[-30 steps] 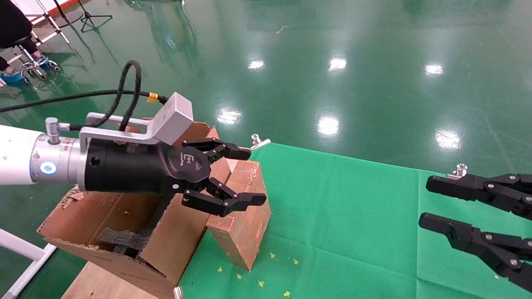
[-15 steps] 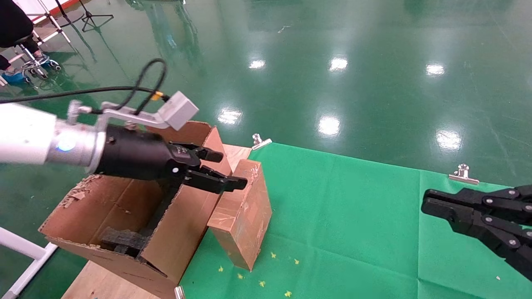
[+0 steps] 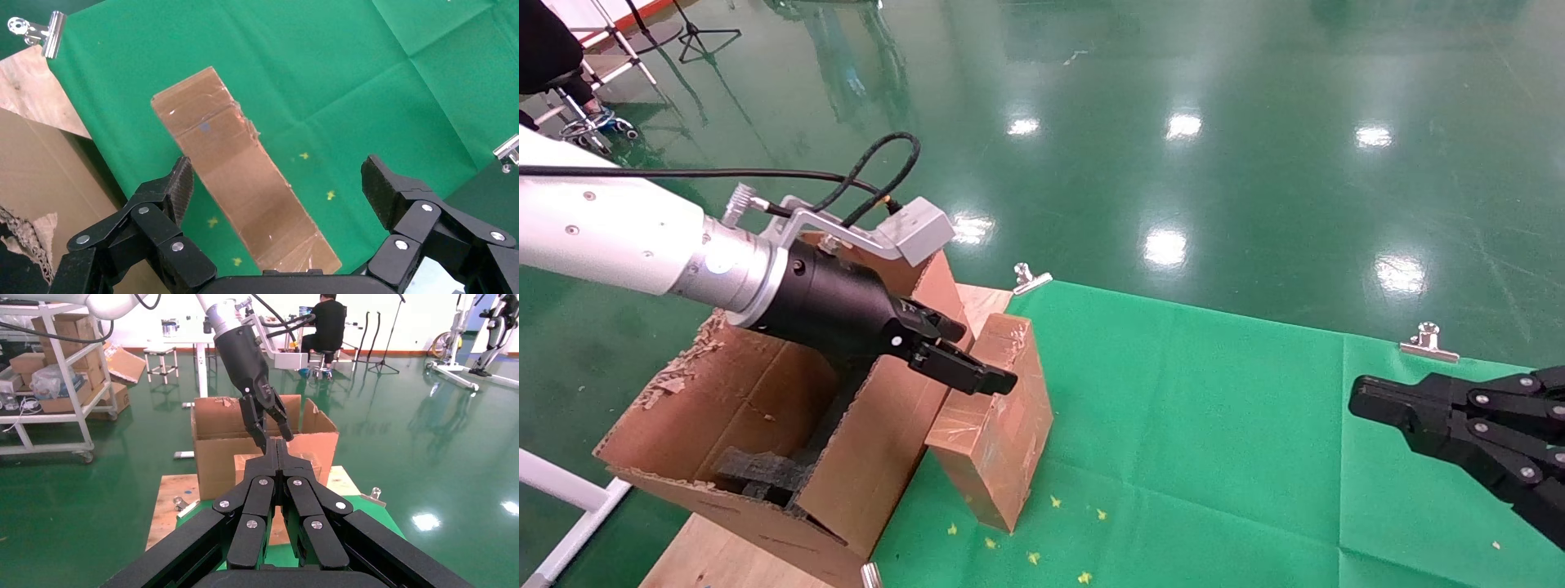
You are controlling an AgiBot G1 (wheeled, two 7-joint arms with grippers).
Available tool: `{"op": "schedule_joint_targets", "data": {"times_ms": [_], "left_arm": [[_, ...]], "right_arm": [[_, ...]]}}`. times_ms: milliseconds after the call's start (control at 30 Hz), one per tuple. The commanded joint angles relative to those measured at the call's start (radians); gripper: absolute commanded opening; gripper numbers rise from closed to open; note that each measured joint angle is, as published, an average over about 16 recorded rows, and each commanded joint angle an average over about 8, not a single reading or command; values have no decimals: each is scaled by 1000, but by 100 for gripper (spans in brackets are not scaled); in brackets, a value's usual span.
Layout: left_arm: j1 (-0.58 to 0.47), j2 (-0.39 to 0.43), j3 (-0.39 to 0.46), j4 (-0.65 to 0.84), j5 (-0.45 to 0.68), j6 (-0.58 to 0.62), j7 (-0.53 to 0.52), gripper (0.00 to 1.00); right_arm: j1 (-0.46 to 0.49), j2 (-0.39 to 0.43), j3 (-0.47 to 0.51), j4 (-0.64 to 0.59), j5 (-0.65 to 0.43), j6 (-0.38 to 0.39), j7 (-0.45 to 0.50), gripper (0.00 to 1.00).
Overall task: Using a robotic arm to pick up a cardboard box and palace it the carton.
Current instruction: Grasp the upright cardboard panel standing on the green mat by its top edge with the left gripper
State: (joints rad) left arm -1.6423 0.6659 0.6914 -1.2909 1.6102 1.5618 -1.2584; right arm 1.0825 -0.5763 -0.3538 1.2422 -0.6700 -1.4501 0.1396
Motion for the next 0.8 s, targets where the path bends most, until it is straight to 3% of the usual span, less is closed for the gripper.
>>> {"op": "schedule_joint_targets", "data": {"times_ms": [33,367,567,600,800], "left_arm": [[3,-2,-1,0,-3,-1,5,100],[-87,84,121,79,103,20,-198,100],[-134,130,223,117,124,21,-264,100],[-139,137,238,123,123,21,-269,100],[-158,168,306,156,103,15,-281,100]], "right_arm": [[0,0,0,0,0,0,0,0],[0,0,0,0,0,0,0,0],[0,0,0,0,0,0,0,1],[0,0,0,0,0,0,0,9],[0,0,0,0,0,0,0,84]]}}
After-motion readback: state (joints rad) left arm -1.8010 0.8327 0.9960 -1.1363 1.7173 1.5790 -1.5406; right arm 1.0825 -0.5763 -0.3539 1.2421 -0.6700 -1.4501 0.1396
